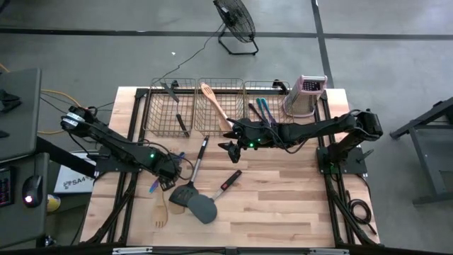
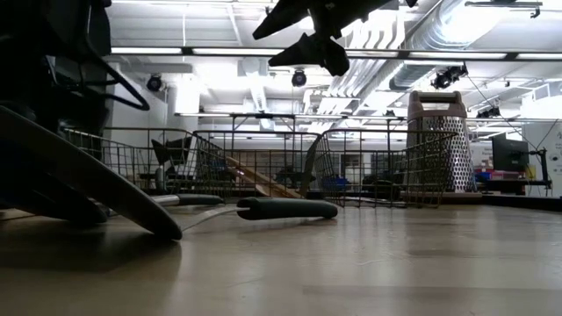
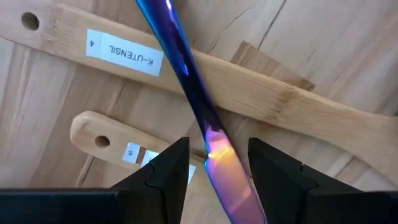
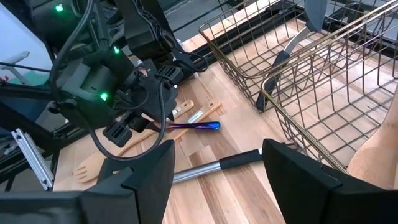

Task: Pick & Place Kitchen Items
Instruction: Put the blue knife into the right wire basket

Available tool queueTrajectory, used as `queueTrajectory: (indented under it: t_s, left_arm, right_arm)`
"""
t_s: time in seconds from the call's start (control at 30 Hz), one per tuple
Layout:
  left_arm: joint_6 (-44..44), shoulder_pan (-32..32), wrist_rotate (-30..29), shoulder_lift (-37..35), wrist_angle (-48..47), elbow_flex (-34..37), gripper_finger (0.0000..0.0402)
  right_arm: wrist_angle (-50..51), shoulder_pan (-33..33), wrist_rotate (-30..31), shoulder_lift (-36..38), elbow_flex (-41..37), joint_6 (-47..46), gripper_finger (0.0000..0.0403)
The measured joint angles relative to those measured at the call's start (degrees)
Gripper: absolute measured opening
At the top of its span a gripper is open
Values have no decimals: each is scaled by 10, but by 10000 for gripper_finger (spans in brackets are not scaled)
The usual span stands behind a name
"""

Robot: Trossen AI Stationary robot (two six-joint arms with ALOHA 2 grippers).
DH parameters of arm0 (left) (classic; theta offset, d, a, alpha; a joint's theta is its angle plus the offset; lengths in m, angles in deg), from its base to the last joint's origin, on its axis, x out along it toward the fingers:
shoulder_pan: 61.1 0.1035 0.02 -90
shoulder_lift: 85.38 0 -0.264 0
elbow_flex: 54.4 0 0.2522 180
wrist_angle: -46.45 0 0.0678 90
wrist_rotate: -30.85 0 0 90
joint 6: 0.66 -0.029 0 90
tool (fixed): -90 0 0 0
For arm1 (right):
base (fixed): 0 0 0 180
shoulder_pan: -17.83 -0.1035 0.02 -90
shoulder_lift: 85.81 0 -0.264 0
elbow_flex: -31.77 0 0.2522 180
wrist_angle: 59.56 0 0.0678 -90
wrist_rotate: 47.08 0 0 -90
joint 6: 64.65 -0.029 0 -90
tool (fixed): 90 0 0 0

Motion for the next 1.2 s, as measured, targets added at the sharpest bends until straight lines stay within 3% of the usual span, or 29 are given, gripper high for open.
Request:
queueTrajectory:
  t_s: [0.9,1.2]
  left_arm:
    - [5,0,-7,39,29,1,160]
    - [16,0,-3,40,32,2,93]
  right_arm:
    - [0,0,0,0,0,-6,236]
    - [0,0,0,0,0,-13,236]
